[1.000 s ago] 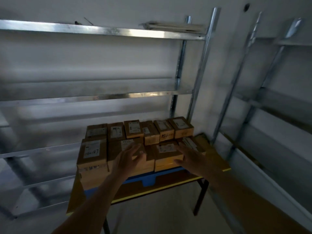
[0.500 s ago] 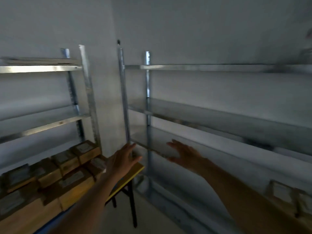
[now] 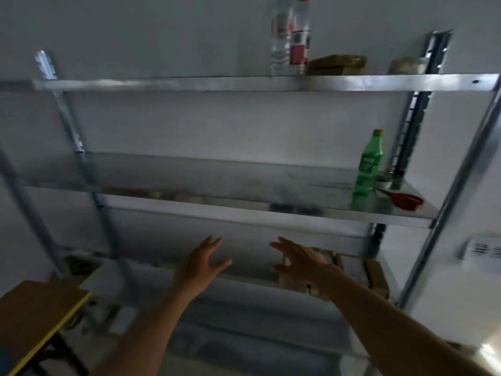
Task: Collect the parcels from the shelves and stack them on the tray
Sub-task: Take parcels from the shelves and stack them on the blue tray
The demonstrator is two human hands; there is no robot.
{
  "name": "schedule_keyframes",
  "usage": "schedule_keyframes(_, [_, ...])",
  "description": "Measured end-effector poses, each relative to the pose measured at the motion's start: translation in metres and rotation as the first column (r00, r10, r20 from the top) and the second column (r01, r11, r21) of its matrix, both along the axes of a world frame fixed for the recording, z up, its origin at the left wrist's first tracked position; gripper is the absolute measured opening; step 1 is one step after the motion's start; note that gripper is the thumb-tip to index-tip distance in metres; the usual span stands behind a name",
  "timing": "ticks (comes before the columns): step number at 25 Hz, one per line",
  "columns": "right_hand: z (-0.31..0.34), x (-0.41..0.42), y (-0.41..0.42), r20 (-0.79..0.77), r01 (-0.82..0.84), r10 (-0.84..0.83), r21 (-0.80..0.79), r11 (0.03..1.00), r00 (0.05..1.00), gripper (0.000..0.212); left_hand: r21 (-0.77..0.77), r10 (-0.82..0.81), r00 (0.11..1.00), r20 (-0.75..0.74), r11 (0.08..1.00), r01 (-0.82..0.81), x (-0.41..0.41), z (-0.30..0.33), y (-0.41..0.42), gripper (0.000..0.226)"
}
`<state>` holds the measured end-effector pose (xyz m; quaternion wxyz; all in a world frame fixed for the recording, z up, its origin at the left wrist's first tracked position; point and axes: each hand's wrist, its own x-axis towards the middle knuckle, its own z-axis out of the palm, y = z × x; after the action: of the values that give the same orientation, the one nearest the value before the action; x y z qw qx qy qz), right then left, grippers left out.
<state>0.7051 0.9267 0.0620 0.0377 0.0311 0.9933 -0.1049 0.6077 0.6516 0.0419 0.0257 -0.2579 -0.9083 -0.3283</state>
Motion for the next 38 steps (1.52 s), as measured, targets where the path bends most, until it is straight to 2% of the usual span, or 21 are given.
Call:
schedule_keyframes(7, [-0.038, 0.006, 0.098, 0.048, 0.150, -0.148, -0.033, 0.988, 0.988, 0.071, -0.023, -0.128, 0.988, 0.086, 0.991, 0.131, -0.017, -0.053, 0.129, 0.072])
schedule_keyframes(13, [-0.078, -0.027, 0.124, 0.092, 0.212, -0.203, -0.100, 0.972, 0.975, 0.069, -0.031, -0.186, 0.966, 0.181, 0.980, 0.195, -0.060, -0.102, 0.172, 0.067])
schedule_keyframes(20, [-0.127, -0.072, 0.139, 0.161, 0.265, -0.249, -0.086, 0.960, 0.955, 0.070, -0.062, -0.255, 0.926, 0.279, 0.957, 0.282, -0.116, -0.171, 0.222, 0.065])
schedule_keyframes(26, [-0.161, -0.095, 0.155, 0.186, 0.265, -0.245, -0.086, 0.961, 0.951, 0.068, -0.093, -0.290, 0.913, 0.285, 0.940, 0.328, -0.133, -0.218, 0.251, 0.059])
schedule_keyframes(31, [-0.191, -0.116, 0.180, 0.173, 0.258, -0.245, -0.058, 0.964, 0.954, 0.068, -0.020, -0.256, 0.923, 0.288, 0.962, 0.273, -0.142, -0.255, 0.278, 0.059])
schedule_keyframes(38, [-0.226, -0.138, 0.190, 0.138, 0.215, -0.205, -0.058, 0.975, 0.969, 0.065, 0.188, -0.342, 0.885, 0.316, 0.937, 0.294, -0.150, -0.306, 0.285, 0.057])
